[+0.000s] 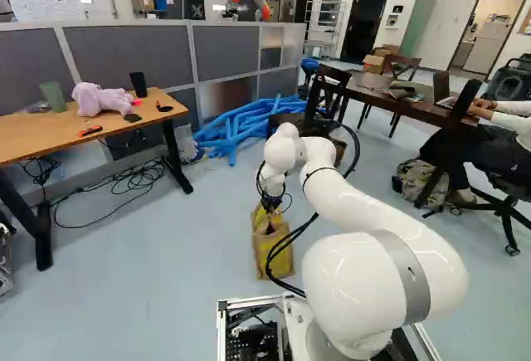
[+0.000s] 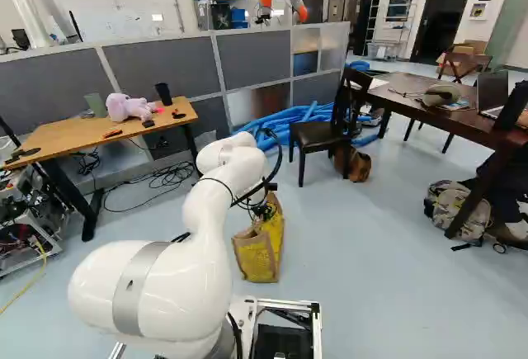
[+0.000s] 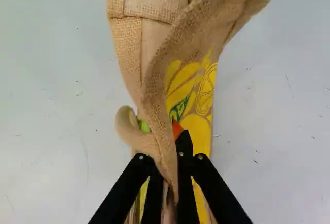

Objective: Pick up the bag on the ground and place it on the table

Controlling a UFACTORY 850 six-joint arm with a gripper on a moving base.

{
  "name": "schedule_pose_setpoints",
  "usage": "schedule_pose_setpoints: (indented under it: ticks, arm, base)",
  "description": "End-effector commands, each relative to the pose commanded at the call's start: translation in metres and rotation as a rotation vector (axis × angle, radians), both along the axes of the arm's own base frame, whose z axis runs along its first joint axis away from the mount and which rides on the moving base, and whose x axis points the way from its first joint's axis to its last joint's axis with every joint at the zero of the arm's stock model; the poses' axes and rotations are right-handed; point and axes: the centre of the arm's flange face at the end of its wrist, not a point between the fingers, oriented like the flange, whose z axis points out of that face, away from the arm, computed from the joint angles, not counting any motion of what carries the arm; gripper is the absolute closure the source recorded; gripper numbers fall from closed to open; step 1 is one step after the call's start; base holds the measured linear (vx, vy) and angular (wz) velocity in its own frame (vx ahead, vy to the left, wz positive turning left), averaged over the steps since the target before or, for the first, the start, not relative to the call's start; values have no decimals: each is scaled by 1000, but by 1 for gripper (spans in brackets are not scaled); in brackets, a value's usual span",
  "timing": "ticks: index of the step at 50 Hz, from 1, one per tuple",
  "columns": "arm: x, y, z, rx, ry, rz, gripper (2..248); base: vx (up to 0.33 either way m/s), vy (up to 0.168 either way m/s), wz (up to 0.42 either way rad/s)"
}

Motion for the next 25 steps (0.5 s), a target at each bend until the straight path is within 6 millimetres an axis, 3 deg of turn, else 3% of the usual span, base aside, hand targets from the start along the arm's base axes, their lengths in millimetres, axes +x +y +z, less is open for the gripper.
schedule_pose_setpoints:
  ticks: [25]
  arm:
    - [0, 0, 3, 0, 1, 0, 222]
  base:
    - [0, 0, 0]
